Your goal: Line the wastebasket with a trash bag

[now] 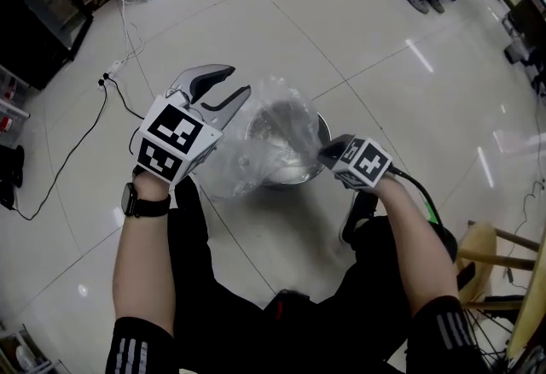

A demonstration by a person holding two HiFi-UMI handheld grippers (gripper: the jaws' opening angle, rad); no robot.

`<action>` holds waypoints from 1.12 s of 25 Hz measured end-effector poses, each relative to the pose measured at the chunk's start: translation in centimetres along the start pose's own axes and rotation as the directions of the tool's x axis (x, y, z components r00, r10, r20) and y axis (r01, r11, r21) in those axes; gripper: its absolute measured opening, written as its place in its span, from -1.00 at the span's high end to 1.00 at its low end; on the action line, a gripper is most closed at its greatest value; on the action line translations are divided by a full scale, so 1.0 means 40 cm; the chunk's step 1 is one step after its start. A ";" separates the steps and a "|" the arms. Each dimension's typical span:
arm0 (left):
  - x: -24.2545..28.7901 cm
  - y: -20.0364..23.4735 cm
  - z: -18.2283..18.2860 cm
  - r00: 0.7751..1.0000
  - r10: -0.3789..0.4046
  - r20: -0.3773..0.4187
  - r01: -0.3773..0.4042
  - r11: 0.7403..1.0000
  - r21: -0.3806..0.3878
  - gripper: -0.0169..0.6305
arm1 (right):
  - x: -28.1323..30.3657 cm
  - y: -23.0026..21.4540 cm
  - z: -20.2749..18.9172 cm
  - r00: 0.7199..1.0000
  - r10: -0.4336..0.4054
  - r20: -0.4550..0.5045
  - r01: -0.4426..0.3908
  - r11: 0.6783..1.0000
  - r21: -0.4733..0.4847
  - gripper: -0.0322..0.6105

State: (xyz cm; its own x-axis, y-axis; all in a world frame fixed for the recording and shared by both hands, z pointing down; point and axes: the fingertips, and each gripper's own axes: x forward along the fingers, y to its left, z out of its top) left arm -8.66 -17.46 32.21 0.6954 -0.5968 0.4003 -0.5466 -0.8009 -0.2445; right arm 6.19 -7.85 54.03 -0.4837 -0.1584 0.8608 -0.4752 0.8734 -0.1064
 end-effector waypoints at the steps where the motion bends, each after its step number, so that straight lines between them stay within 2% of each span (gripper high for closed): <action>1: 0.011 -0.009 -0.010 1.000 -0.010 -0.016 0.010 1.000 0.003 0.49 | 0.014 -0.002 -0.019 1.000 0.012 -0.015 -0.012 1.000 0.007 0.88; 6: 0.058 -0.036 -0.072 0.994 -0.047 -0.102 0.048 0.999 0.007 0.46 | 0.055 0.006 -0.080 0.994 0.060 -0.088 -0.057 0.998 0.035 0.88; 9: 0.071 -0.054 -0.081 0.991 -0.066 -0.119 0.068 0.998 0.012 0.46 | 0.056 0.002 -0.084 0.993 0.056 -0.103 -0.054 0.998 0.024 0.87; 10: 0.074 -0.062 -0.078 0.990 -0.074 -0.118 0.076 0.997 0.018 0.46 | 0.055 -0.001 -0.083 0.993 0.053 -0.104 -0.051 0.999 0.015 0.83; 12: 0.076 -0.074 -0.075 0.989 -0.086 -0.117 0.089 0.996 0.025 0.46 | 0.050 -0.007 -0.084 0.993 0.048 -0.111 -0.048 0.999 0.000 0.61; 16: 0.092 -0.073 -0.116 0.981 -0.102 -0.165 0.102 0.995 -0.010 0.44 | 0.031 -0.019 -0.084 0.990 0.048 -0.131 -0.048 0.999 0.003 0.52; 18: 0.114 -0.083 -0.164 0.967 -0.129 -0.221 0.122 0.992 -0.042 0.39 | 0.013 -0.040 -0.067 0.993 0.026 -0.111 -0.026 1.000 -0.003 0.43; 21: 0.145 -0.124 -0.224 0.939 -0.183 -0.292 0.174 0.983 -0.055 0.37 | -0.032 -0.069 0.011 0.999 -0.031 -0.029 0.030 0.999 -0.043 0.27; 25: 0.169 -0.190 -0.215 0.930 -0.237 -0.280 0.234 0.971 -0.046 0.37 | -0.079 -0.114 0.110 0.988 -0.127 0.083 0.138 0.979 -0.148 0.04; 28: 0.195 -0.236 -0.248 0.904 -0.281 -0.321 0.273 0.959 -0.071 0.34 | -0.079 -0.126 0.136 0.981 -0.152 0.117 0.173 0.964 -0.200 -0.04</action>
State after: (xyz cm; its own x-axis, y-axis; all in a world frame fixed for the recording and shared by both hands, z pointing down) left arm -2.69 -14.05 46.39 0.6333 -0.2987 0.7140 -0.3673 -0.9280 -0.0625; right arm 6.11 -14.27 49.15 -0.4885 -0.3419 0.8028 -0.3953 0.9069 0.1457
